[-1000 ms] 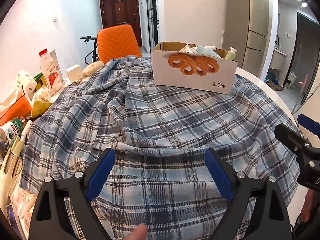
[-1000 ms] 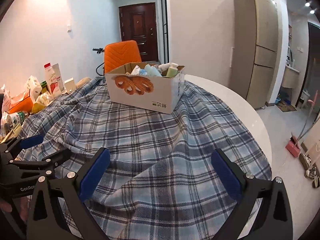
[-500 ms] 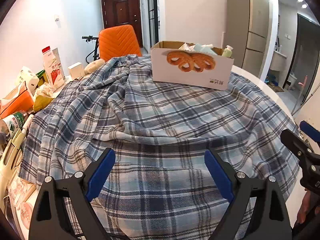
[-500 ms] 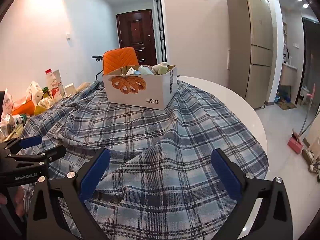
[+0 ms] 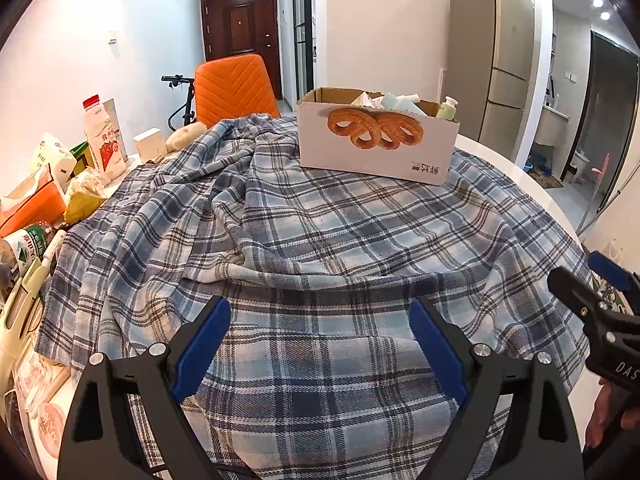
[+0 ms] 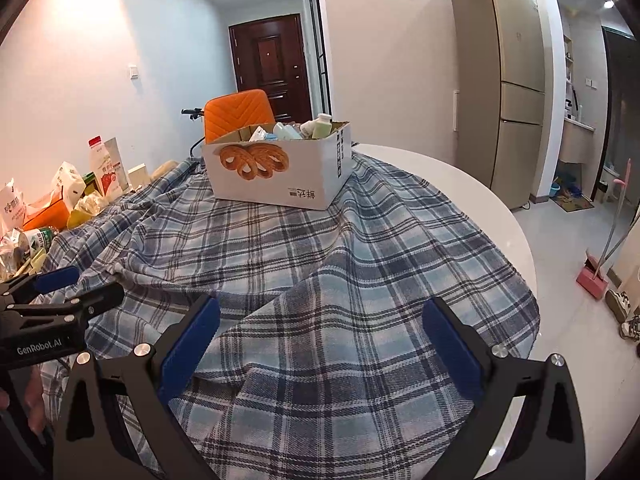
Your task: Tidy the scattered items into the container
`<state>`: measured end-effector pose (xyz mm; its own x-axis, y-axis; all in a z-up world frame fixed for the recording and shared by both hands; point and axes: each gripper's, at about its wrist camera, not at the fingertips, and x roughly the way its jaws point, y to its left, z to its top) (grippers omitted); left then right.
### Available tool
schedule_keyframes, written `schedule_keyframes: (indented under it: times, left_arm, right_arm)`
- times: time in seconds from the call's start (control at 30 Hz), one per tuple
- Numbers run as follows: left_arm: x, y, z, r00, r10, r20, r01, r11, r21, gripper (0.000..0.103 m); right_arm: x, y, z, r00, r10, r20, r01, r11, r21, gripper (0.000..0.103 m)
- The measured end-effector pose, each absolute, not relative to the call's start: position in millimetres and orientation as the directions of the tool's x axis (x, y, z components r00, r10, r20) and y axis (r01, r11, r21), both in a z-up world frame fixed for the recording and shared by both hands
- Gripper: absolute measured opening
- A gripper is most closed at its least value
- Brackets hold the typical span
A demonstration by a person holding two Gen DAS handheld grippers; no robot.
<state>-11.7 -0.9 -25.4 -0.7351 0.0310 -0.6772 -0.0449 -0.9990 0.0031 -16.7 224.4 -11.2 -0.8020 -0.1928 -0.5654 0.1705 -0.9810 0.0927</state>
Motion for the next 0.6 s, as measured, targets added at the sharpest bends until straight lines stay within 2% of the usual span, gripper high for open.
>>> schedule_keyframes:
  times: [0.6]
  left_arm:
    - [-13.2, -6.9, -30.5, -0.732, -0.009, -0.682, -0.014, -1.0, 0.028, 0.093]
  right_arm:
    - [-15.0, 215.7, -16.9, -0.789, -0.192, -0.583, 0.177, -0.981, 0.082, 0.101]
